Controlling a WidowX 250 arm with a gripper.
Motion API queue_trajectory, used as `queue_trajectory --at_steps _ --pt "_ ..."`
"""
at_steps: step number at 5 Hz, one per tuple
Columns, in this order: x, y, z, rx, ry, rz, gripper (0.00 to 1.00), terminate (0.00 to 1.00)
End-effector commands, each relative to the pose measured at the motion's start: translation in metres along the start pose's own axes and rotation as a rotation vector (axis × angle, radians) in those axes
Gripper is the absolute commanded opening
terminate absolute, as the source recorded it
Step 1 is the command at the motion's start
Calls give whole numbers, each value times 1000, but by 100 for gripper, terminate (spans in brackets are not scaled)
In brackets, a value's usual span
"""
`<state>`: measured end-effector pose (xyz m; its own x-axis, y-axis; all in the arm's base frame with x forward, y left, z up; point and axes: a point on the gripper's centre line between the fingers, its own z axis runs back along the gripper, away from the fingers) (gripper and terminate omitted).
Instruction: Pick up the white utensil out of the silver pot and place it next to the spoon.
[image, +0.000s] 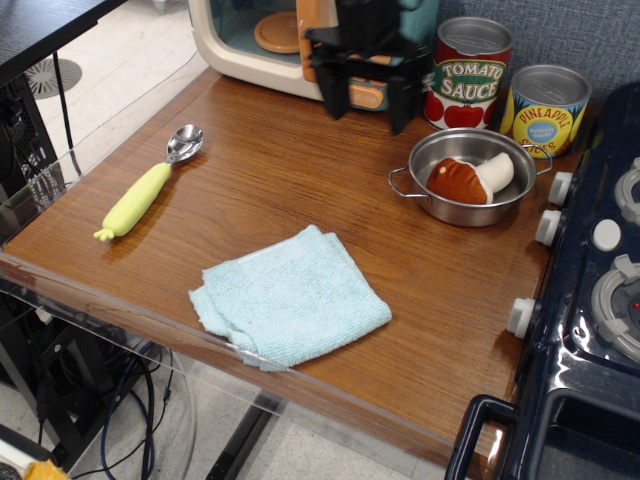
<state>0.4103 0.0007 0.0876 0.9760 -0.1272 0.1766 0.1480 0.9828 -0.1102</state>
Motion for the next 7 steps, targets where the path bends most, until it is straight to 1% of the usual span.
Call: queue_trajectory --at_steps 1,2,3,4,5,6,7 --pt "17 -39 -3 17 8 -138 100 0" --pt "22 -50 -17 -3 25 -190 100 0" --pt "26 -59 -25 -3 39 -229 100 0" --pt "24 -62 -37 2 71 -250 100 0" --pt "23 -64 -46 11 82 -265 100 0" --pt "20 -63 -51 22 92 -268 0 0" --pt "18 -61 -53 26 95 -268 0 0"
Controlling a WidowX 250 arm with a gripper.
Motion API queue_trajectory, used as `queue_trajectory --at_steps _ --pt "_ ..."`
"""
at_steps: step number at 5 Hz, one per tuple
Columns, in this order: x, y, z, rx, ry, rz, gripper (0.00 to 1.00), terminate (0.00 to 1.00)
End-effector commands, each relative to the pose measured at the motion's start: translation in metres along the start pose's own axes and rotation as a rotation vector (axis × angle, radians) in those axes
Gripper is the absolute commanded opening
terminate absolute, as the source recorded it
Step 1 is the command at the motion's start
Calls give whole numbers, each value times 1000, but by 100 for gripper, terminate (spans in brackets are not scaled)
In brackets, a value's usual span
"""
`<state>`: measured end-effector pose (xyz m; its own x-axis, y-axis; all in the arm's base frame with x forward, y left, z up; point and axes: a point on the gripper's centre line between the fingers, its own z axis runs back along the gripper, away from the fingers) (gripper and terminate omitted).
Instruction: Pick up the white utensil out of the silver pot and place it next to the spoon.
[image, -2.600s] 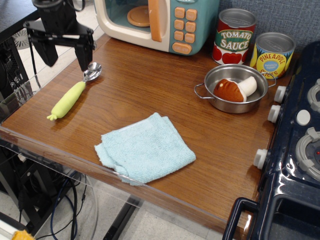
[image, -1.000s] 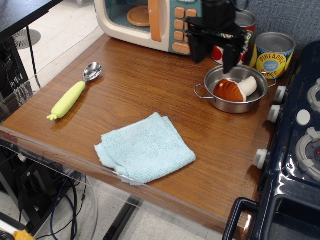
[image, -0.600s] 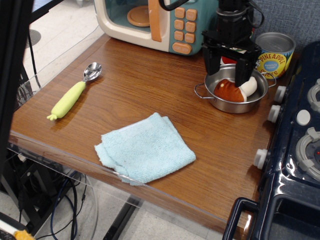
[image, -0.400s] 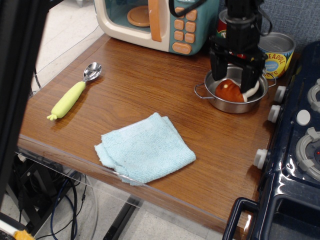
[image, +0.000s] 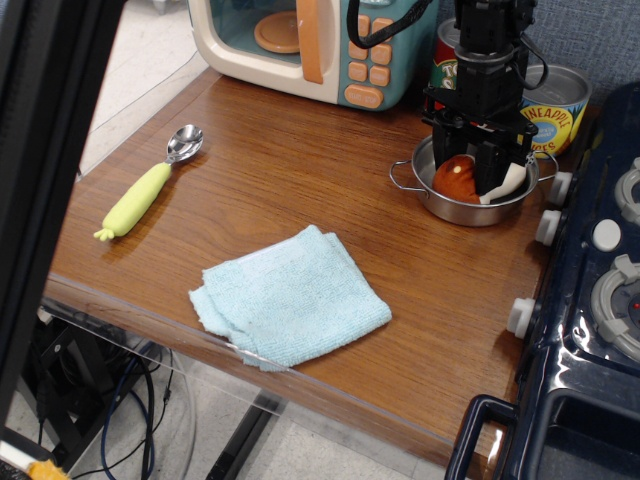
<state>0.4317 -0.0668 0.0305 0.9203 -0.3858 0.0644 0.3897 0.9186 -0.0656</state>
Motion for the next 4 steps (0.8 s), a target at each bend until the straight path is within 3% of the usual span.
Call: queue_trajectory --at_steps 1,3,4 --pt "-4 -1 19 23 -34 -5 0 0" --pt "-3 9 66 34 -111 -25 0 0" --pt "-16 15 90 30 -143 -36 0 0"
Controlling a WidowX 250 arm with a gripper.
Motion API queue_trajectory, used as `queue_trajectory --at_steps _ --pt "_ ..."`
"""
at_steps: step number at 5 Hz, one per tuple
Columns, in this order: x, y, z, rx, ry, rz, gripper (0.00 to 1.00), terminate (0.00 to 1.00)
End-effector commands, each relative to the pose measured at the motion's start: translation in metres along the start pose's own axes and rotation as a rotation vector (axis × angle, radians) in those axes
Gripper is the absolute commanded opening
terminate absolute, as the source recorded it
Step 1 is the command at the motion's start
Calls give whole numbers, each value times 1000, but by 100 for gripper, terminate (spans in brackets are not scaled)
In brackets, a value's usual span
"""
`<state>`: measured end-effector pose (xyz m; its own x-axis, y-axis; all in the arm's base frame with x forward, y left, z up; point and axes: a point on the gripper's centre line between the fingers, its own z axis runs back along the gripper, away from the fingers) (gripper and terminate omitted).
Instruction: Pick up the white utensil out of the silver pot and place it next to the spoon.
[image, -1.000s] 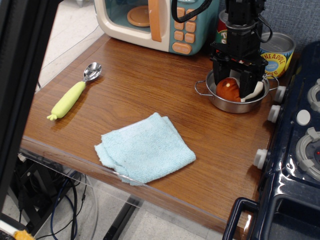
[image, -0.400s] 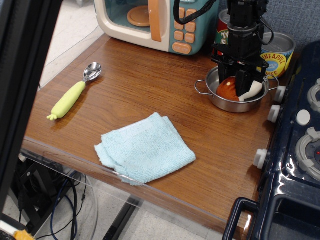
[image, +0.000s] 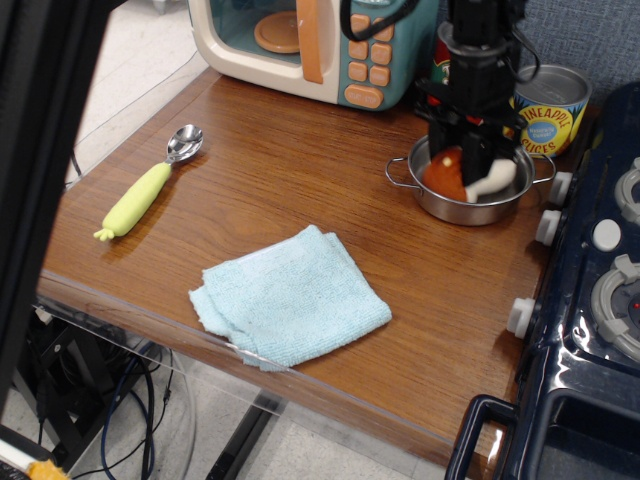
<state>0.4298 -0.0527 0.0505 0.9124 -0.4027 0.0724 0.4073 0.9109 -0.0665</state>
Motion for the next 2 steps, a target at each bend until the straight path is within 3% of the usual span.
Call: queue_trajectory --at_steps 1,2 --pt "-33 16 86 45 -148 -13 0 0" --pt "-69 39 97 78 -136 9 0 0"
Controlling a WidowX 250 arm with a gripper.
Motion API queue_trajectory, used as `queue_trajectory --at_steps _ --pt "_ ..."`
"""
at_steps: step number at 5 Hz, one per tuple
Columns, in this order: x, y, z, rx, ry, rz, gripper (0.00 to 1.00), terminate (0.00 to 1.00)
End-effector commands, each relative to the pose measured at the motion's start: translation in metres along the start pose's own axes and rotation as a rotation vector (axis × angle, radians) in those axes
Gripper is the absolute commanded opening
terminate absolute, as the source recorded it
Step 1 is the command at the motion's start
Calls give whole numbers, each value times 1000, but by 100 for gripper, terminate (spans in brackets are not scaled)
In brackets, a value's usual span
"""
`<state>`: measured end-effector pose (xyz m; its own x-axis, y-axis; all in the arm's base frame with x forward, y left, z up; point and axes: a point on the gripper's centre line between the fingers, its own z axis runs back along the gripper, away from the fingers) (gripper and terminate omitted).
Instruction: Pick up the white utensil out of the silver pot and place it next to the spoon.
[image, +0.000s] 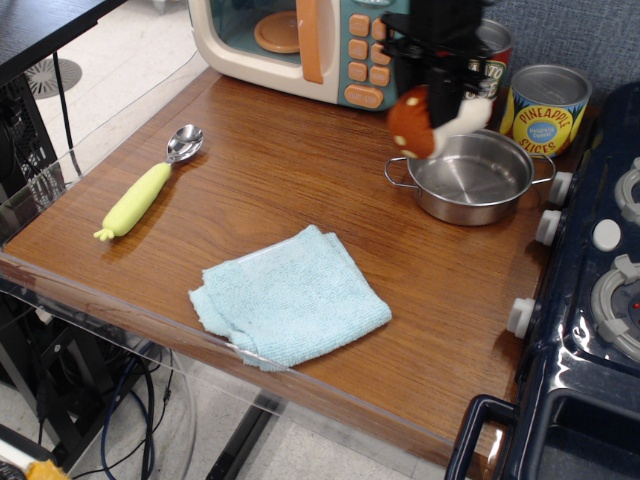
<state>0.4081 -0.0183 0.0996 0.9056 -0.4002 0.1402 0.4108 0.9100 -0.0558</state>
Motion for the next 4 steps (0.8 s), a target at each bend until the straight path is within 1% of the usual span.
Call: queue_trajectory --at_steps 1,2,3,4 --pt "-79 50 57 116 -54 73 0 0" --pt "-118 85 61 134 -57 137 0 0" --pt "-144 101 62 167 -59 174 0 0" --pt "-163 108 52 185 -34 198 0 0"
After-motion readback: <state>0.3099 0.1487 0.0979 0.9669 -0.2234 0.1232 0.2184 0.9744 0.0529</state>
